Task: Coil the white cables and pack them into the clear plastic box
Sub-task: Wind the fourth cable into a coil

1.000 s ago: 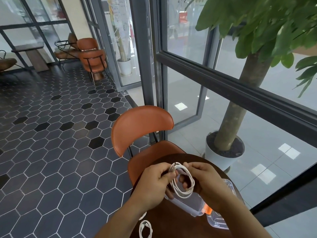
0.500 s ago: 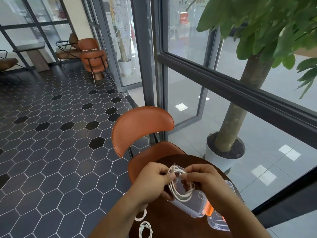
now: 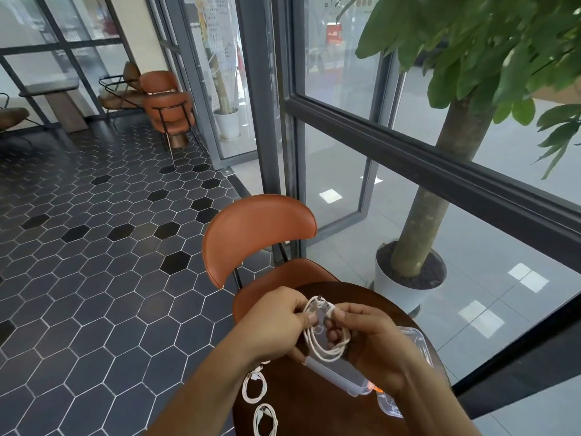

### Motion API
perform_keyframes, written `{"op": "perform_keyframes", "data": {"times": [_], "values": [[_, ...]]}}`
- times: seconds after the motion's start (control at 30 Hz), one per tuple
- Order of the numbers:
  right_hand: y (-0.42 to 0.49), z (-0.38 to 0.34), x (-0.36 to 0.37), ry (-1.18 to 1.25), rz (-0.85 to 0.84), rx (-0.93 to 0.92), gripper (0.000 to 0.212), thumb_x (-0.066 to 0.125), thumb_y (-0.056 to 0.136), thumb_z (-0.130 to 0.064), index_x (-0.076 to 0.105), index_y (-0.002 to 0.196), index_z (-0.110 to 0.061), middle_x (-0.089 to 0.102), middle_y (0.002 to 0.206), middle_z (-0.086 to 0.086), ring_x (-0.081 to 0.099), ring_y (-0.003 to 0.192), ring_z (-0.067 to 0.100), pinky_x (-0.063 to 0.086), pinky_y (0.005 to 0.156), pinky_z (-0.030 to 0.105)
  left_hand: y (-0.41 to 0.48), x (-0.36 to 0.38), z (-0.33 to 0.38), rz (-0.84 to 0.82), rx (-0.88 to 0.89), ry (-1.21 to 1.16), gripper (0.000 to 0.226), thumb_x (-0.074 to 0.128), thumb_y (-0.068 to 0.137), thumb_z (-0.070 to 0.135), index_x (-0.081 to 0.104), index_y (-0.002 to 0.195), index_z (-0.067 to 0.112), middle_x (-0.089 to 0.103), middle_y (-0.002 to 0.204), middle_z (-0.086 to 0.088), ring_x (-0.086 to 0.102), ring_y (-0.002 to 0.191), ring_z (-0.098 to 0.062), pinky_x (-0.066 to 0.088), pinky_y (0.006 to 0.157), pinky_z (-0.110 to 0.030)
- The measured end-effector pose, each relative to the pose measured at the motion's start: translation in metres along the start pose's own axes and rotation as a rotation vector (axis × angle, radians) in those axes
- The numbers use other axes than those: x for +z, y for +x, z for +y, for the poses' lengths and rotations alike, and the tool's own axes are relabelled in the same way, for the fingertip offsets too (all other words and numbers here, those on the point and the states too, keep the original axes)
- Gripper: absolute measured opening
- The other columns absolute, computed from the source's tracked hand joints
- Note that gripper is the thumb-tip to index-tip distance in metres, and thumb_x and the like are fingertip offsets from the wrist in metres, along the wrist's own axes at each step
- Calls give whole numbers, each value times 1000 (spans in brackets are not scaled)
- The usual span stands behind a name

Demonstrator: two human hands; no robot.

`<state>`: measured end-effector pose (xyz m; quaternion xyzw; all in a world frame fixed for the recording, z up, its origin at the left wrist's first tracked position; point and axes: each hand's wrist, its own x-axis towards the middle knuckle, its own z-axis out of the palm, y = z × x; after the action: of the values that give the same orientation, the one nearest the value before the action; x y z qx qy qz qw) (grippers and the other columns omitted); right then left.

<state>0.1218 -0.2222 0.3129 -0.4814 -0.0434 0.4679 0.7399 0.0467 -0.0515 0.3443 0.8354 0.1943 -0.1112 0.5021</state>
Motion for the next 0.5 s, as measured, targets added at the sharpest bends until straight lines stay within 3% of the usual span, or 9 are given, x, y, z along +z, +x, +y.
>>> {"op": "perform_keyframes", "data": {"times": [0.1,0.2,0.3,0.4,0.5], "values": [[1,20,14,43,215,-141,22,63,90,2,60,111,0,72,80,19,67,67,25,59,62,34,-1,5,-7,28,-15,80,21,55,101,24,64,94,7,74,86,-18,75,65,-31,63,70,-52],[3,36,19,-474,463,-459,18,67,92,-12,60,108,-20,77,84,3,74,75,17,63,72,38,-3,13,-14,57,-15,10,19,53,102,27,65,94,15,72,91,-15,76,66,-28,64,68,-50],[7,41,15,-789,449,-550,18,66,93,-26,57,105,-36,73,90,-5,72,83,13,62,74,39,-4,18,-23,57,-31,-138,19,54,102,26,67,96,15,71,96,-21,75,70,-28,64,66,-48],[9,36,10,-823,418,-515,21,66,92,-27,56,106,-39,72,89,-4,72,80,14,62,73,42,-6,19,-29,16,-58,-374,19,56,102,21,71,99,10,68,102,-30,71,71,-28,60,59,-40],[9,32,9,-762,417,-509,22,68,92,-21,58,107,-32,74,83,-1,72,73,16,62,71,43,-8,20,-31,12,-59,-519,21,56,101,16,73,99,3,67,88,-24,67,68,-27,57,55,-35]]}}
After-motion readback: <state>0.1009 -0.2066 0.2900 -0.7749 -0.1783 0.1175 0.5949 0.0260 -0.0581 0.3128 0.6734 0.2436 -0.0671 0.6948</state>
